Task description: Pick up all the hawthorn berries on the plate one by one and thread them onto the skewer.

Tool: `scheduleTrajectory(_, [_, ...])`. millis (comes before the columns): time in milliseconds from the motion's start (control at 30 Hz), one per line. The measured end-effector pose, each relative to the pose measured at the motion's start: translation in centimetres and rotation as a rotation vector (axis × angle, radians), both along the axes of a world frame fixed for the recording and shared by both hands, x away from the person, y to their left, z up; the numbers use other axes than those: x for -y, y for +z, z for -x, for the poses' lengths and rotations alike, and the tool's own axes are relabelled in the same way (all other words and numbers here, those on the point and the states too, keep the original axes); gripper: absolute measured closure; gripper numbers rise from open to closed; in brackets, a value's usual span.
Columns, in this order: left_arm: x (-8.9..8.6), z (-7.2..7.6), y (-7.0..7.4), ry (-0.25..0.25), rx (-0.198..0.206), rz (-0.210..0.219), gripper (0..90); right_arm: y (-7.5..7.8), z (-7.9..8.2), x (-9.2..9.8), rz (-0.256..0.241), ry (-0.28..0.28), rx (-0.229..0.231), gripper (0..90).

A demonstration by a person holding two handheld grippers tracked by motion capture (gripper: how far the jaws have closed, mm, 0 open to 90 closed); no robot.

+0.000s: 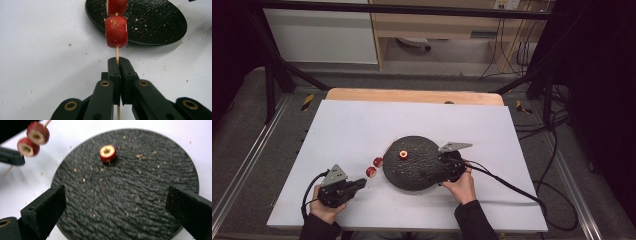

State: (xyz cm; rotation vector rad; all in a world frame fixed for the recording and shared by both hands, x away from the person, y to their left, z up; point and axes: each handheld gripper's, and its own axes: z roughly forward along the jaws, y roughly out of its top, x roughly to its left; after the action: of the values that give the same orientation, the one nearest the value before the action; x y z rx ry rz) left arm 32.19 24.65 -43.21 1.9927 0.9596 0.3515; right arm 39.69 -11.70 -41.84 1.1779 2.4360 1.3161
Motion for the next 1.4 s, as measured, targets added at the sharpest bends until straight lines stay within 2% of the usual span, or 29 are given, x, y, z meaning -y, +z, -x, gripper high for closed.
scheduleTrajectory(100, [-0.7, 0.0, -0.1, 0.016, -0.006, 0.010, 88.1, 0.1, 0.1, 0.1, 0.027, 0.008, -0.014, 3.5])
scheduleTrajectory(300, [-1.6, 0.0, -0.2, 0.025, -0.010, 0.016, 88.1, 0.4, 0.0, 0.2, 0.037, 0.014, -0.029, 3.6])
scheduleTrajectory(467, [-1.9, 0.0, -0.3, 0.026, -0.020, 0.021, 88.1, 1.0, -0.3, -0.2, 0.086, 0.024, -0.029, 3.4])
scheduleTrajectory(867, [-2.0, -0.1, -0.3, 0.027, -0.022, 0.024, 88.1, 2.6, -2.5, -3.0, 0.155, 0.053, -0.045, 3.6])
scheduleTrajectory(1267, [-2.0, -0.3, -0.4, 0.030, -0.024, 0.024, 88.1, 2.8, -4.7, -6.0, 0.215, 0.081, -0.067, 5.5])
scheduleTrajectory(1400, [-2.0, -0.3, -0.4, 0.032, -0.024, 0.026, 88.1, 2.8, -5.4, -7.0, 0.222, 0.084, -0.078, 6.8])
